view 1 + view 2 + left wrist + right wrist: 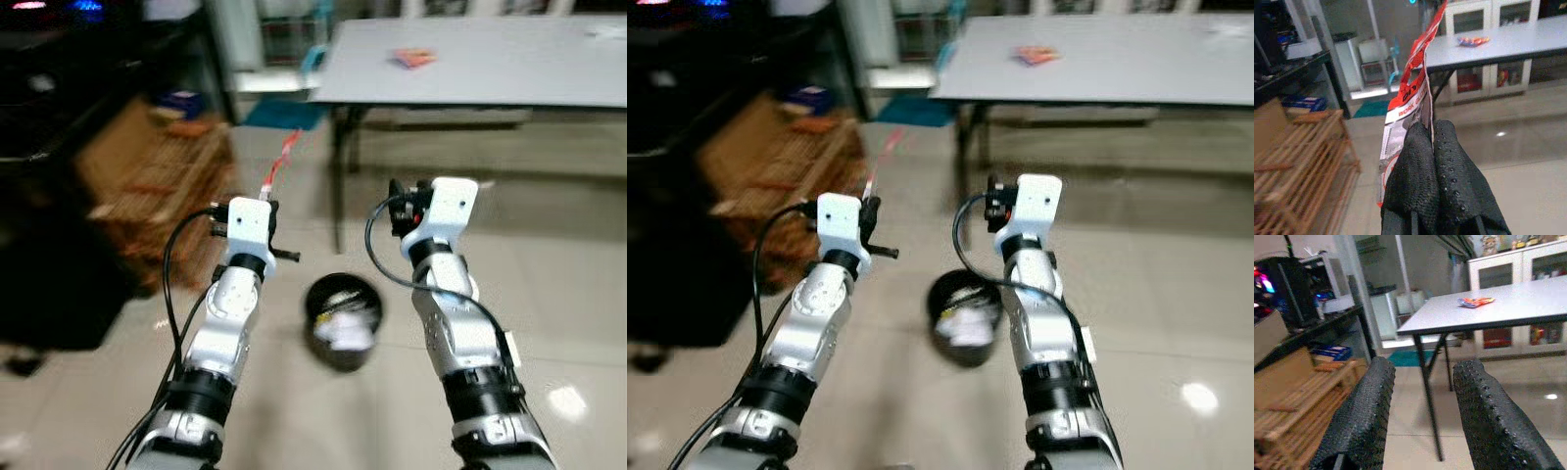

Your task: Picking trash to rubbish bin

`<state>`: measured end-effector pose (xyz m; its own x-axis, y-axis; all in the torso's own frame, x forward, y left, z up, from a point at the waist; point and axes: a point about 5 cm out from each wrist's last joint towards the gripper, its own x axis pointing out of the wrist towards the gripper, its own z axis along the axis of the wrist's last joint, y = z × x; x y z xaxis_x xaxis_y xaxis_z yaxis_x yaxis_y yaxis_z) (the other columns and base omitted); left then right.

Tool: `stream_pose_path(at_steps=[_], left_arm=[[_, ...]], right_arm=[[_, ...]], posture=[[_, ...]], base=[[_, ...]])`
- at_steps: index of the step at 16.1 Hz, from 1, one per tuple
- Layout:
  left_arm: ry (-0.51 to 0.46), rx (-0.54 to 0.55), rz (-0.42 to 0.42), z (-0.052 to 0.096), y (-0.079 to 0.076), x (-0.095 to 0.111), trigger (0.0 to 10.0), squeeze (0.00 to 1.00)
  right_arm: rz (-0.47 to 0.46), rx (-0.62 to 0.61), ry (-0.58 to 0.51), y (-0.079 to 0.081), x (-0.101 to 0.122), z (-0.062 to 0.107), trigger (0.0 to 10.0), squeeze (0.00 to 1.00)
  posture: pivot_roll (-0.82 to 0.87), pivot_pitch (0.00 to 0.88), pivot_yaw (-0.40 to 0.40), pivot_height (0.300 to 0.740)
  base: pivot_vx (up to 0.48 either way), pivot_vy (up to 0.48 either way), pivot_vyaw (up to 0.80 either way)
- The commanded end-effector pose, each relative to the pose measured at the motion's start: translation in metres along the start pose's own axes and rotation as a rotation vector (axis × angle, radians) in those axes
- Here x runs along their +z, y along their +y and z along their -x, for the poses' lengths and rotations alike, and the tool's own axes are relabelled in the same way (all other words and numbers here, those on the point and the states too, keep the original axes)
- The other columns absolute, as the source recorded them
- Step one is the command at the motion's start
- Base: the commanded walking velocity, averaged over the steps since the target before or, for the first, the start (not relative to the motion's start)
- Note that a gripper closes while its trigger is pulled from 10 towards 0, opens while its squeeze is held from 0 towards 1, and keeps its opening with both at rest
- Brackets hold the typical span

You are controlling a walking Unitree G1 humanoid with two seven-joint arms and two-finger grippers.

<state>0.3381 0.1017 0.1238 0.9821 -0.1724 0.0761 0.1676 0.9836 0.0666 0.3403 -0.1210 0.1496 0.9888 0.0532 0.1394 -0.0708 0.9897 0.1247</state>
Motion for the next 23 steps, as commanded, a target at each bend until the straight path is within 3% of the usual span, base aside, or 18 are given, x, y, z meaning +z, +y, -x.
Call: stream_pose_path(at_steps=[1,5,11,23], left_arm=[[0.001,-0.012,-0.009,-0.0008,-0.0038,0.0010,10.0,0.00],[0.013,-0.026,-0.019,-0.0003,-0.0049,-0.0008,10.0,0.00],[0.035,-0.004,-0.022,-0.0005,0.0004,-0.0035,10.0,0.00],[0.037,-0.004,-0.025,-0.0009,0.0002,-0.0034,10.0,0.00]], right_arm=[[-0.005,-0.014,0.002,-0.0045,0.0018,-0.0009,10.0,0.00],[-0.004,-0.015,0.001,-0.0049,0.0025,-0.0011,10.0,0.00],[0.007,-0.024,0.032,-0.0053,-0.0008,-0.0025,10.0,0.00],[0.002,-0.018,0.029,-0.0048,-0.0009,-0.0020,10.0,0.00]], posture=[[-0.02,0.000,0.117,0.740],[-0.02,0.001,0.115,0.740],[-0.02,0.006,0.114,0.740],[-0.02,0.009,0.112,0.740]], base=[[0.000,0.000,0.00],[0.000,0.000,0.00],[0.400,0.000,-0.46],[0.417,0.000,0.00]])
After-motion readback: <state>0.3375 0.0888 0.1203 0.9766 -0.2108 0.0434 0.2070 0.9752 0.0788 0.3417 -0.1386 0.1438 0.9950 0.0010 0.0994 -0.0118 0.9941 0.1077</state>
